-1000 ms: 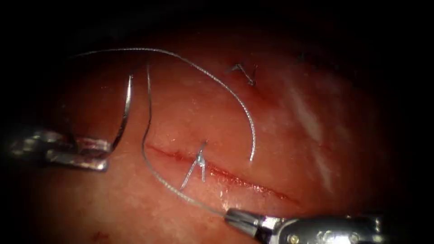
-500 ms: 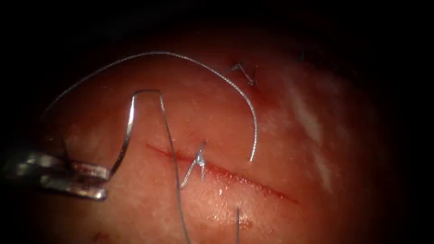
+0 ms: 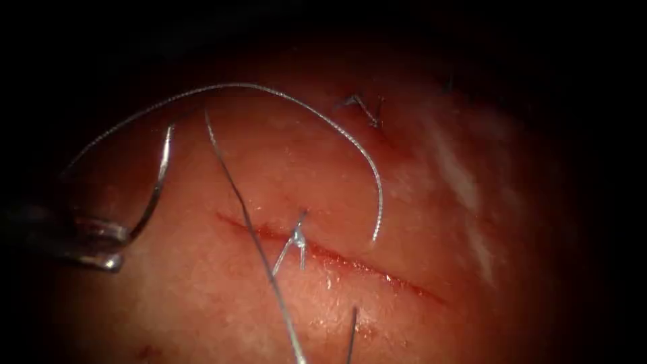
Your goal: Wound Closure
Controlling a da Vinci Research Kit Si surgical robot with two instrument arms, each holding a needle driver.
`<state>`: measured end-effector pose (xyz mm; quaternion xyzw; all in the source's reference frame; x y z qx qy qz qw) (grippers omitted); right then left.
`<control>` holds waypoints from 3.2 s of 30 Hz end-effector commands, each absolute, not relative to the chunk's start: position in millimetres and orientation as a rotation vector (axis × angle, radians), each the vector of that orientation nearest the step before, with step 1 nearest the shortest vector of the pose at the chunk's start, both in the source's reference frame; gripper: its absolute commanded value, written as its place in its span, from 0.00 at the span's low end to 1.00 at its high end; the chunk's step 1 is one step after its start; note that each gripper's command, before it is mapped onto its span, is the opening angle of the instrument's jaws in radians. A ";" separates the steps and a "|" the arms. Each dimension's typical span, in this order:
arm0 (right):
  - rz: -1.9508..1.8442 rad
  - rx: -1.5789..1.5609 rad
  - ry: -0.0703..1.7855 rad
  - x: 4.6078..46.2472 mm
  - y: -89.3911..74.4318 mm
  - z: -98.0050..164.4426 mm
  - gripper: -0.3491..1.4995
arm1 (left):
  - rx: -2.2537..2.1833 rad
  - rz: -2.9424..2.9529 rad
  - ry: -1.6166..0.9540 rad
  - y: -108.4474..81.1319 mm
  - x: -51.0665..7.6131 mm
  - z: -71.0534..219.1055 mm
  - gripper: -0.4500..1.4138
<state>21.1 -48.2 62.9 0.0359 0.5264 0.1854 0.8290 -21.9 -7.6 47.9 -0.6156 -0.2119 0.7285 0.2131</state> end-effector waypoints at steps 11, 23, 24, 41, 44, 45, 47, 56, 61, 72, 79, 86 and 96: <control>0.428 -0.020 1.096 23.4 -44.0 70.5 0.77 | -1.680 2.033 -0.583 -8.5 -23.6 50.8 0.00; 0.414 -0.036 1.123 26.6 -43.5 72.4 0.75 | -1.683 2.031 -0.588 -8.7 -23.8 50.5 0.00; 0.411 -0.033 1.123 27.0 -43.6 72.6 0.74 | -1.683 2.031 -0.588 -8.7 -23.8 50.4 0.00; 0.344 0.026 1.145 23.7 -46.7 70.6 0.00 | -1.687 2.024 -0.600 -8.8 -23.9 49.4 0.00; 0.335 0.032 1.149 22.5 -48.3 68.9 0.00 | -1.687 2.024 -0.600 -8.7 -23.8 49.5 0.00; 0.331 0.034 1.152 22.1 -49.0 68.2 0.00 | -1.687 2.024 -0.600 -8.7 -23.8 49.5 0.00; 0.326 0.038 1.155 21.7 -50.0 67.0 0.00 | -1.687 2.024 -0.601 -8.7 -23.8 49.5 0.00; 0.253 0.087 1.173 20.9 -55.6 61.4 0.00 | -1.683 2.023 -0.612 -8.6 -23.4 49.4 0.00; 0.242 0.096 1.179 20.8 -56.5 60.1 0.00 | -1.729 2.025 -0.635 -8.3 -22.9 48.0 0.00; 0.329 0.031 1.155 19.2 -51.5 63.7 0.77 | -1.874 1.996 -0.754 -9.4 -23.2 43.4 0.00; 0.354 -0.023 1.120 17.8 -48.3 68.0 0.76 | -1.857 2.011 -0.753 -9.3 -22.6 42.9 0.00; 0.383 -0.067 1.117 20.6 -46.1 70.7 0.74 | -1.856 2.015 -0.746 -9.5 -23.0 43.3 0.00; 0.380 -0.089 1.135 25.8 -44.6 72.1 0.71 | -1.854 2.025 -0.726 -10.0 -24.3 44.6 0.00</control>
